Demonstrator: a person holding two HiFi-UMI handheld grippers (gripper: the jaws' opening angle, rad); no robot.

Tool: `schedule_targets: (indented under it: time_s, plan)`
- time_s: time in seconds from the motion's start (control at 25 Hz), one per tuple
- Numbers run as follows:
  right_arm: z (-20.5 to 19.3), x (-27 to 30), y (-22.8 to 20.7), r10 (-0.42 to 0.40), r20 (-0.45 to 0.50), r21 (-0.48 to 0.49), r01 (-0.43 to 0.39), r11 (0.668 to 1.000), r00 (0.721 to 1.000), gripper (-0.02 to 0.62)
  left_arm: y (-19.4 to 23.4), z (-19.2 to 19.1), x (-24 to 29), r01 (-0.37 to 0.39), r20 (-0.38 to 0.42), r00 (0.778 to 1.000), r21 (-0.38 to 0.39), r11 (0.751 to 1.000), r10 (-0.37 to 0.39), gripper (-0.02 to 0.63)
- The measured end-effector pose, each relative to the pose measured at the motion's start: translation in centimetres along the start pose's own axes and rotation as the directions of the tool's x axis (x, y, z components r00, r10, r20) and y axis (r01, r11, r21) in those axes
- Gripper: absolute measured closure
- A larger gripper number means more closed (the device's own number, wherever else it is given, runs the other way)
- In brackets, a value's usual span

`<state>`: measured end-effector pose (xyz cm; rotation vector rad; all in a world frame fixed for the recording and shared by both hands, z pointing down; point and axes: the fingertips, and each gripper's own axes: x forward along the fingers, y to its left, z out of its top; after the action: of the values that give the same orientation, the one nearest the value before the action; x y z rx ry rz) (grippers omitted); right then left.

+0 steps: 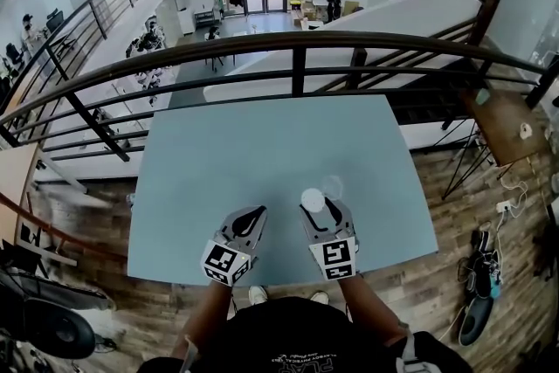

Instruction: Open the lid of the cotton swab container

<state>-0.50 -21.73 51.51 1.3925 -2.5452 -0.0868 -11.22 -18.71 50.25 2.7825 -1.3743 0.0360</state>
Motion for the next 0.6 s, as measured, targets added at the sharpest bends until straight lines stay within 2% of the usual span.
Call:
schedule_targets:
  time_s: [0.6]
  plan:
    - [-0.17,0.11,-0.19,-0.015,0.007,0.015,0.015,1.000,1.000,0.350,0.20,-0.29,0.05,0.000,-0.004,1.000,-0.004,1.000,0.000,0.595]
